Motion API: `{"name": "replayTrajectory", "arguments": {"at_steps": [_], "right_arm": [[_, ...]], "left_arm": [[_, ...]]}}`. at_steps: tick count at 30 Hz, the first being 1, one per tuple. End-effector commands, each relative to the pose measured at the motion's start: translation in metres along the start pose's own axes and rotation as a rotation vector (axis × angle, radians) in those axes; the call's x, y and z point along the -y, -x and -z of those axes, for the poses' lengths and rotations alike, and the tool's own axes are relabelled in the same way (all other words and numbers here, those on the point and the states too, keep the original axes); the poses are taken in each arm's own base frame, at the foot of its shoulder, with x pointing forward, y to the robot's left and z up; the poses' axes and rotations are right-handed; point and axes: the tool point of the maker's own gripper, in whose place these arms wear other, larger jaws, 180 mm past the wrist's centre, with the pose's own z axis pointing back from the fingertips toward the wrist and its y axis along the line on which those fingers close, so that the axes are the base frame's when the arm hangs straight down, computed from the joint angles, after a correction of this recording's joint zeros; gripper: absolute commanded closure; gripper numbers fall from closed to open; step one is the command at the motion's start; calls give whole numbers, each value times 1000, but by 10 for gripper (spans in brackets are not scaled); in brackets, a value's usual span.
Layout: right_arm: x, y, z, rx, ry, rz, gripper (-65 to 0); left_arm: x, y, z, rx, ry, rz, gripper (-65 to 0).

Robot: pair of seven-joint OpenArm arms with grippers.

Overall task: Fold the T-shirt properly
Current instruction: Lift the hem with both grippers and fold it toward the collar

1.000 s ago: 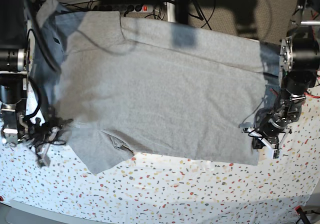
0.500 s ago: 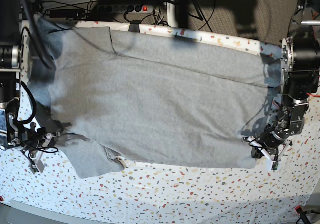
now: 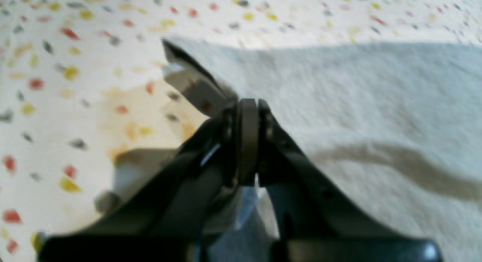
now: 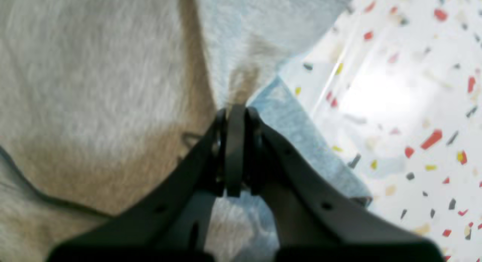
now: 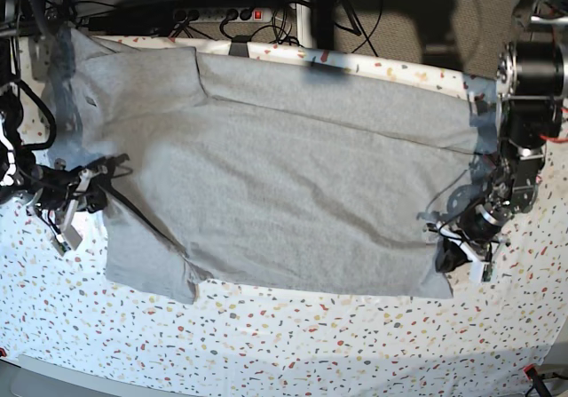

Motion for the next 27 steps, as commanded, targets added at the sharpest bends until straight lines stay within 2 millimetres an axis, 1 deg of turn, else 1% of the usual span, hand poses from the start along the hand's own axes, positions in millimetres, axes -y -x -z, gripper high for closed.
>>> {"name": "replayTrajectory", "arguments": {"at_steps": [1, 3, 6, 11, 15, 18, 22, 27], "right_arm": [[11, -21, -14, 71, 26, -8, 0], [13, -24, -24, 107, 43, 4, 0], [19, -26, -41, 143, 75, 18, 0], [15, -24, -62, 176, 96, 11, 0], [16, -20, -76, 192, 119, 13, 0], [15, -16, -85, 204, 125, 21, 0], [9, -6, -93, 192, 131, 15, 0], [3, 3, -104, 192, 133, 24, 0]], "left_arm": [[-13, -37, -3, 104, -18, 14, 0], [-15, -40, -13, 131, -16, 24, 0], [-11, -44, -24, 139, 1, 77, 0], [-2, -56, -38, 145, 25, 87, 0], [-10, -58, -44, 90, -20, 120, 0], [-15, -60, -52, 85, -27, 130, 0], [-23, -53, -60, 68, -35, 105, 0], [-24, -39, -65, 42, -38, 98, 0]]}}
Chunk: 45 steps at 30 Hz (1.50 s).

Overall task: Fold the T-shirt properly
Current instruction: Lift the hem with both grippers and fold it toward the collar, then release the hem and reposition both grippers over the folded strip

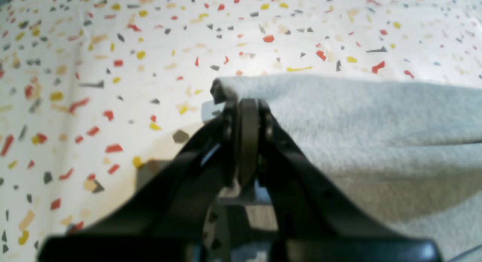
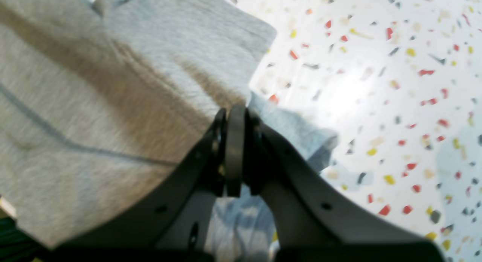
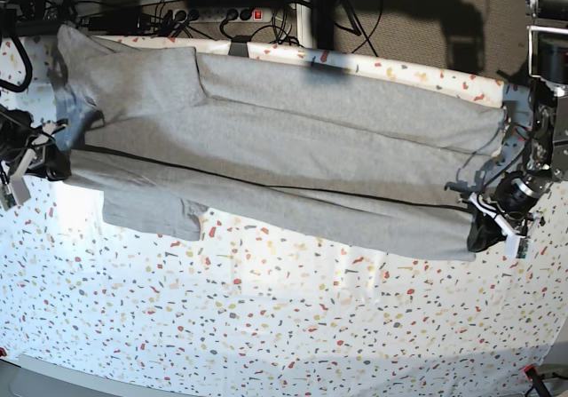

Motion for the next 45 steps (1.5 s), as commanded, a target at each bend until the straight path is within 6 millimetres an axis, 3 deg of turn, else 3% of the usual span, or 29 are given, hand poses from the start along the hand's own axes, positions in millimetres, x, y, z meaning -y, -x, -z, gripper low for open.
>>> {"name": "replayTrajectory", "arguments": {"at_steps": [1, 9, 18, 24, 33, 34, 36, 39, 41, 45], "right_arm": [[8, -17, -10, 37, 22, -34, 0], [8, -10, -29, 103, 86, 53, 0], [8, 20, -34, 82, 140, 212, 0], [1, 34, -31, 75, 151, 273, 0], [-10, 77, -20, -67, 222, 275, 0], [-12, 82, -20, -92, 220, 278, -18], [-15, 88, -20, -129, 210, 283, -174], [-13, 87, -21, -131, 213, 278, -346], [-10, 84, -21, -125, 216, 270, -369], [-1, 65, -20, -77, 220, 259, -369]], "left_arm": [[-9, -27, -2, 75, -12, 3, 0], [-21, -22, -17, 31, -16, -3, 0], [-32, -8, -49, -4, -42, 35, 0], [-40, 16, -66, -42, -73, 10, 0], [-38, 36, -71, -115, -72, 43, 0], [-39, 39, -71, -129, -74, 53, 0], [-39, 45, -72, -164, -75, 54, -35], [-40, 51, -74, -199, -77, 54, -278], [-43, 51, -74, -201, -88, 55, -322], [-58, 44, -77, -191, -149, 60, -321]]}}
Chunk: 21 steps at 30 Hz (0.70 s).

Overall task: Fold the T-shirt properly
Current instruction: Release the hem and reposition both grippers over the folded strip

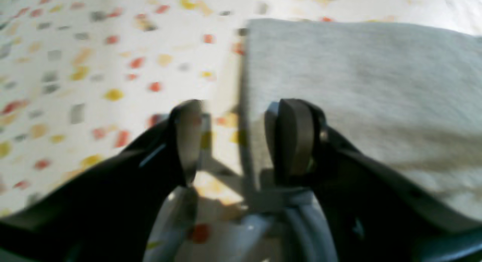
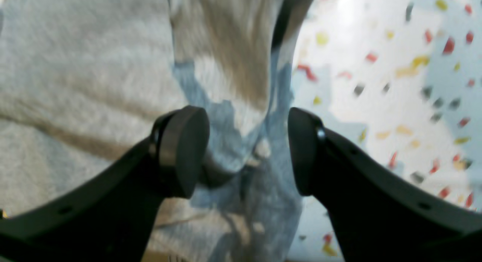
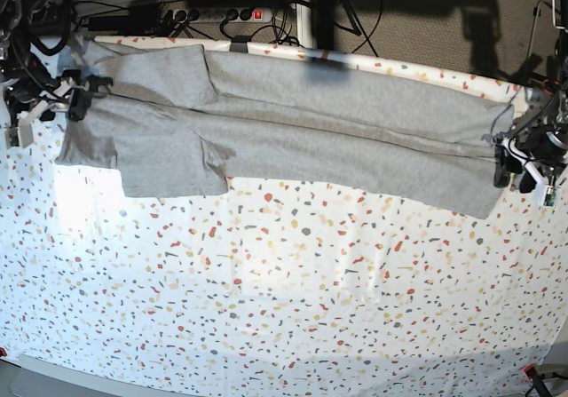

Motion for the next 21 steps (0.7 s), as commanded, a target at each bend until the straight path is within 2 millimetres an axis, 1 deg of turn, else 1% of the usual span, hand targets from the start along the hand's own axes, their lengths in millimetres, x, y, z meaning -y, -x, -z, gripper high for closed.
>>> {"name": "replayTrajectory", "arguments": {"at_steps": [1, 4, 7, 11, 14, 16, 19, 21], "right_arm": [[4, -22, -4, 64, 7, -19, -369], [0, -46, 0, 136, 0, -2, -369], [-9, -68, 5, 202, -17, 27, -368], [-14, -96, 8, 269, -23, 33, -368], [-19, -119, 10, 313, -34, 20, -368], [-24, -130, 17, 312, -35, -6, -368], [-38, -141, 35, 284, -58, -50, -368], [-45, -140, 52, 231, -61, -83, -368]], "left_arm": [[-15, -26, -4, 63, -31, 16, -321], [-19, -33, -2, 75, -51, 6, -321], [-18, -42, 0, 94, -43, -35, -321], [-16, -52, 2, 116, -36, -54, -321], [-6, -57, 7, 135, -20, -72, -321], [5, -58, 11, 148, -3, -89, -321], [21, -61, 19, 171, 22, -120, -321], [33, -62, 23, 180, 39, -141, -321]]}}
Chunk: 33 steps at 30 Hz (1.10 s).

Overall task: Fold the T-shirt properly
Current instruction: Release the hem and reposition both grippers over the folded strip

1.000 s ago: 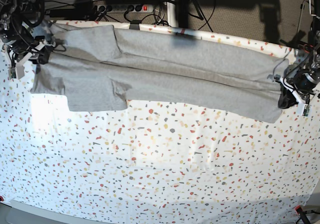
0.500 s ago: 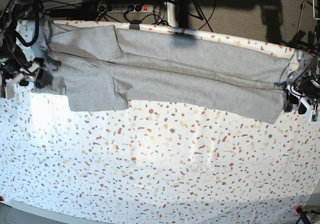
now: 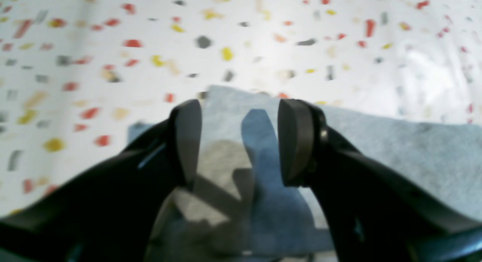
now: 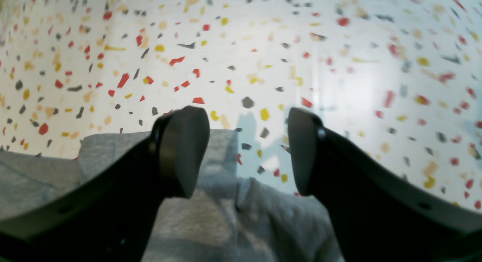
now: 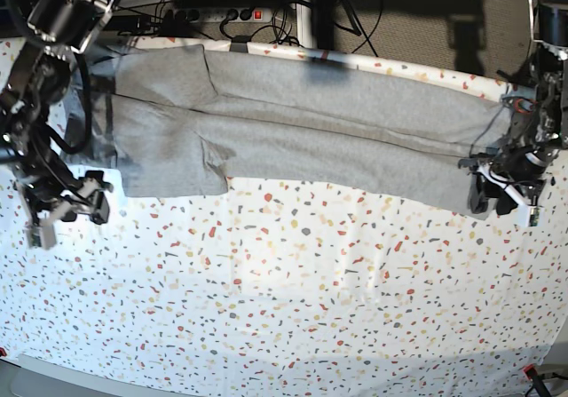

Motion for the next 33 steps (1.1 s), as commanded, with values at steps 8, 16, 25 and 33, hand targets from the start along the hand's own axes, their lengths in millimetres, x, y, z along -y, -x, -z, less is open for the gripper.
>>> {"name": "replayTrajectory", "arguments": {"at_steps": [8, 16, 25, 33], "right_arm": [[4, 4, 49, -121, -44, 7, -368], [14, 33, 70, -245, -75, 75, -366], [-11, 56, 80, -338, -132, 8, -356], [-16, 67, 78, -389, -142, 3, -184]], "left_arm": [[19, -16, 11, 58, 15, 14, -321], [20, -16, 11, 60, 17, 11, -321], [20, -15, 11, 59, 18, 11, -321], [20, -16, 11, 60, 17, 11, -321]]}}
